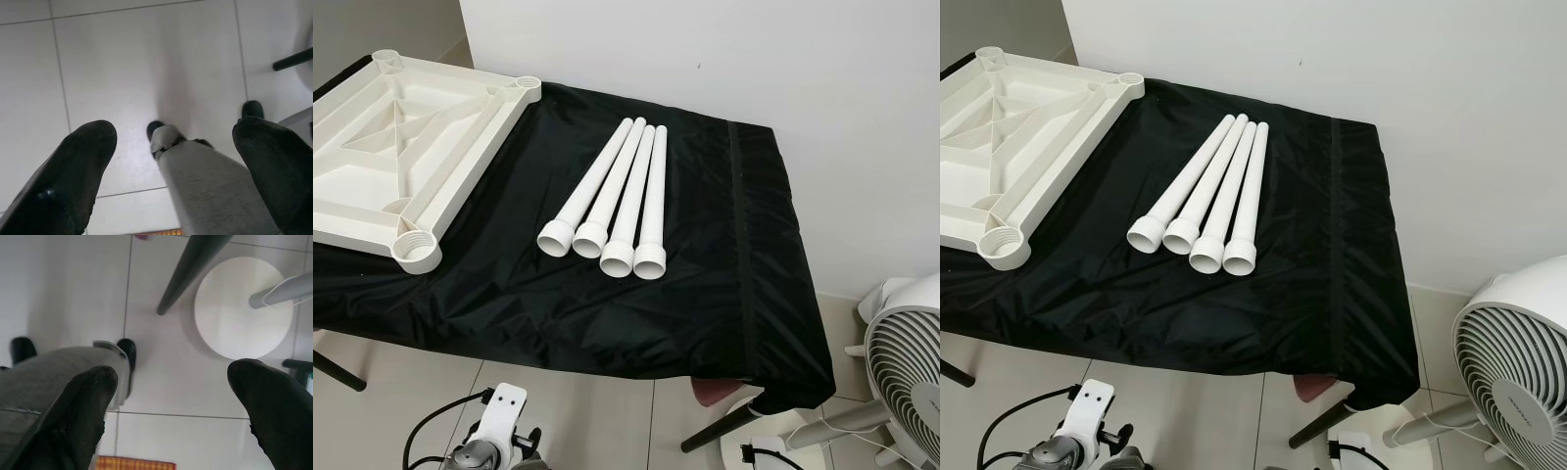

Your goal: Building children table

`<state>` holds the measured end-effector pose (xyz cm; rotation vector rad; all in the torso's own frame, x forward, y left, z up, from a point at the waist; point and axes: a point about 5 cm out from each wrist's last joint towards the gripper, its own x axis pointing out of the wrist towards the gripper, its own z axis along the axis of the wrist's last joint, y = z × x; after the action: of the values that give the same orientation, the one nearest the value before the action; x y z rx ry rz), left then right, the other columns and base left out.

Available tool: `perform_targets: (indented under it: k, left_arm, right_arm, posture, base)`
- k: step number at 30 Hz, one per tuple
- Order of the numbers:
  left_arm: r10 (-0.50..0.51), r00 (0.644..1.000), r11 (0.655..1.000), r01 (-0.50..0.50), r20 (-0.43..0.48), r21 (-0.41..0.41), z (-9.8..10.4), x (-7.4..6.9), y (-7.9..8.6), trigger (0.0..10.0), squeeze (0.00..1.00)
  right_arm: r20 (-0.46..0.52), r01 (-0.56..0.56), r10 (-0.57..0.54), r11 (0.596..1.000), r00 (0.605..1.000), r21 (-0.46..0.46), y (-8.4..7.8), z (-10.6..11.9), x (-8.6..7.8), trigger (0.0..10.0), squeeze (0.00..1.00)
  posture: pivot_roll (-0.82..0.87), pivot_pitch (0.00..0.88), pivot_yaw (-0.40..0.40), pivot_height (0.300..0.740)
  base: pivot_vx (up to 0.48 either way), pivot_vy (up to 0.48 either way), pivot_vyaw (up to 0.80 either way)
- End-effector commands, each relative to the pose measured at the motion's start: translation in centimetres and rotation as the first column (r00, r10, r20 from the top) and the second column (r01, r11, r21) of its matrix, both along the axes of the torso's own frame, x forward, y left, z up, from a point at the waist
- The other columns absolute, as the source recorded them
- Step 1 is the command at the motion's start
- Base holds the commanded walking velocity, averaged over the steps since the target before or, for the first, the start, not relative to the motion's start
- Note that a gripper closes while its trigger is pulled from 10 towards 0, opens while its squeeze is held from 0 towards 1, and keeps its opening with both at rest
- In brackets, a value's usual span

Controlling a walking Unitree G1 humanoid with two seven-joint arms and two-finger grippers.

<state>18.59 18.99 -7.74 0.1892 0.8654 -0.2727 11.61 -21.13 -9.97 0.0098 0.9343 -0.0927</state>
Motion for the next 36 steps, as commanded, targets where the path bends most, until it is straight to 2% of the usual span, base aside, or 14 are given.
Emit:
perform_targets:
  k: [1, 6, 7, 10, 13, 15, 23, 24, 27, 31, 36]
  left_arm:
    - [0.007, 1.0, 1.0, -0.007, 0.012, 0.013, 0.0, 0.1, -0.5, 10.0, 0.0]
    - [-0.013, 0.999, 0.999, 0.012, 0.029, 0.034, 0.2, 0.7, -0.6, 10.0, 0.0]
    - [-0.019, 1.0, 0.999, 0.018, 0.02, 0.052, 0.2, 0.8, -0.6, 10.0, 0.0]
    - [-0.032, 0.999, 0.997, 0.032, 0.01, 0.073, 0.2, 0.8, -0.5, 10.0, 0.0]
    - [-0.031, 0.999, 0.998, 0.031, 0.007, 0.055, 0.2, 0.8, -0.6, 10.0, 0.0]
    - [-0.066, 0.998, 0.995, 0.066, -0.002, 0.075, 0.2, 0.9, -0.6, 10.0, 0.0]
    - [-0.077, 0.997, 0.994, 0.077, -0.001, 0.077, 0.3, 1.2, -0.8, 10.0, 0.0]
    - [-0.089, 0.996, 0.994, 0.088, 0.003, 0.069, 0.4, 1.4, -1.0, 10.0, 0.0]
    - [-0.099, 0.995, 0.993, 0.099, -0.004, 0.071, 0.4, 1.5, -1.1, 10.0, 0.0]
    - [-0.082, 0.997, 0.993, 0.082, -0.007, 0.086, 0.5, 1.6, -0.9, 10.0, 0.0]
    - [-0.063, 0.998, 0.995, 0.062, 0.012, 0.077, 0.8, 2.4, -1.5, 10.0, 0.0]
  right_arm:
    - [-0.002, 0.013, -0.013, 1.0, 1.0, 0.027, 0.1, -0.1, -0.1, 10.0, 0.0]
    - [-0.007, -0.009, 0.009, 1.0, 1.0, -0.011, 0.0, 0.0, 0.1, 10.0, 0.0]
    - [-0.004, 0.004, -0.004, 1.0, 1.0, -0.015, -0.1, 0.0, 0.3, 10.0, 0.0]
    - [-0.004, 0.015, -0.016, 1.0, 1.0, -0.015, -0.1, 0.1, 0.3, 10.0, 0.0]
    - [0.008, 0.025, -0.025, 1.0, 1.0, 0.017, 0.1, 0.1, 0.4, 10.0, 0.0]
    - [0.011, 0.066, -0.066, 0.998, 0.998, 0.003, 0.4, -0.1, 0.0, 10.0, 0.0]
    - [0.015, 0.127, -0.127, 0.992, 0.992, 0.017, 0.5, -0.3, -0.9, 10.0, 0.0]
    - [0.004, 0.139, -0.139, 0.99, 0.99, 0.015, 0.3, -0.4, -1.5, 10.0, 0.0]
    - [-0.006, 0.169, -0.168, 0.985, 0.986, 0.02, 0.2, -0.5, -2.0, 10.0, 0.0]
    - [-0.008, 0.152, -0.152, 0.988, 0.988, 0.021, 0.4, -0.5, -1.9, 10.0, 0.0]
    - [0.008, 0.122, -0.122, 0.992, 0.993, -0.014, 0.0, -0.2, -1.0, 10.0, 0.0]
  posture:
    - [0.12, 0.0, -0.082, 0.74]
    - [0.11, 0.0, -0.085, 0.74]
    - [0.09, 0.0, -0.064, 0.74]
    - [0.09, 0.001, -0.049, 0.74]
    - [0.07, 0.014, -0.033, 0.74]
    - [0.03, 0.007, 0.008, 0.74]
    - [0.02, 0.017, 0.029, 0.74]
    - [0.01, 0.0, 0.048, 0.74]
    - [0.01, 0.0, 0.034, 0.74]
    - [0.02, 0.0, 0.033, 0.74]
    - [0.03, 0.0, 0.015, 0.74]
  base:
    - [0.0, 0.0, 0.0]
    - [0.0, 0.0, 0.0]
    - [0.0, 0.0, 0.0]
    - [0.0, 0.0, 0.0]
    - [0.0, 0.0, 0.0]
    - [0.0, 0.0, 0.0]
    - [0.0, 0.0, 0.0]
    - [0.0, 0.0, 0.0]
    - [0.0, 0.0, 0.0]
    - [0.0, 0.0, 0.0]
    - [0.0, 0.0, 0.0]
